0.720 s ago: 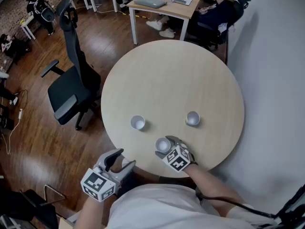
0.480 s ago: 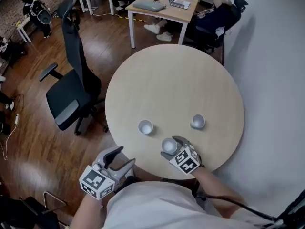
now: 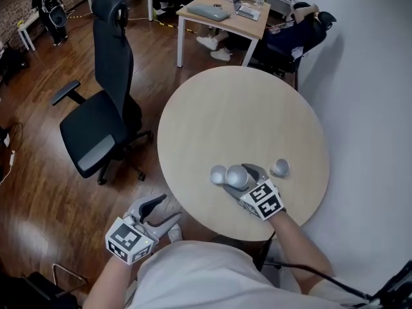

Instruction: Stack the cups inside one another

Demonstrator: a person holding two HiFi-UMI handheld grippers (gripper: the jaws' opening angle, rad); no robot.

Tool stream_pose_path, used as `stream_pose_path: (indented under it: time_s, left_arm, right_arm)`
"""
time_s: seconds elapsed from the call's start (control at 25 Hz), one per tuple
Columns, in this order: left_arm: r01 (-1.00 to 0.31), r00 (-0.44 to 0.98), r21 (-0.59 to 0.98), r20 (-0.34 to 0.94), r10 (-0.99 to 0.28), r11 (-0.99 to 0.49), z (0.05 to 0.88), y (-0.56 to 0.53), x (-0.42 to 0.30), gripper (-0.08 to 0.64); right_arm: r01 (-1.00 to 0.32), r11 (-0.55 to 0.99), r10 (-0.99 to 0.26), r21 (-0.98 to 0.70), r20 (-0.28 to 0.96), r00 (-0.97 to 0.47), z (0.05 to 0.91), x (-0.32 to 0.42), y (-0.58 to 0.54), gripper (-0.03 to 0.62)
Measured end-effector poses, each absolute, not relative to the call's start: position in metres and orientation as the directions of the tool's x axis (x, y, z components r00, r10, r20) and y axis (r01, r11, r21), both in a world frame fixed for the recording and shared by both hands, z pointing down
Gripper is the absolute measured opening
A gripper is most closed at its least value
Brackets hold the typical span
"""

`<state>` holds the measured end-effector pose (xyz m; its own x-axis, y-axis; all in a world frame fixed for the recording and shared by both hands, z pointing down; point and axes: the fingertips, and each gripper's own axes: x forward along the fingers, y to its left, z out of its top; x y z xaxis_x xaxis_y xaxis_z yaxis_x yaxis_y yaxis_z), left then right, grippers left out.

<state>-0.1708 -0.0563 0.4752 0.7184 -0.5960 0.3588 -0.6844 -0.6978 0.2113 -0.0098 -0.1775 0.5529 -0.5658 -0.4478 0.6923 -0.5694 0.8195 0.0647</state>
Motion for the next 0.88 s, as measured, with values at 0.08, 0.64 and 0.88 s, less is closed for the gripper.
stream_pose_path:
  time_s: [0.08, 0.64, 0.88]
  left_arm:
    - [-0.674, 0.728, 0.22, 0.36, -0.584, -0.705, 0.478, -0.053, -0.183, 0.261]
    - [-0.65, 0.75, 0.246, 0.36, -0.555, -0.719, 0.484, -0.046, -0.21, 0.261]
    - [-0.625, 0.768, 0.243, 0.366, -0.526, -0.742, 0.488, -0.05, -0.196, 0.261]
  right_arm:
    - [-0.587, 0.808, -0.454, 0.05, 0.688, -0.566, 0.556, -0.021, -0.184, 0.374]
    - [-0.681, 0.732, -0.455, -0.027, 0.723, -0.519, 0.611, -0.033, -0.202, 0.382]
    - [-0.691, 0.722, -0.466, -0.035, 0.714, -0.523, 0.612, -0.029, -0.196, 0.403]
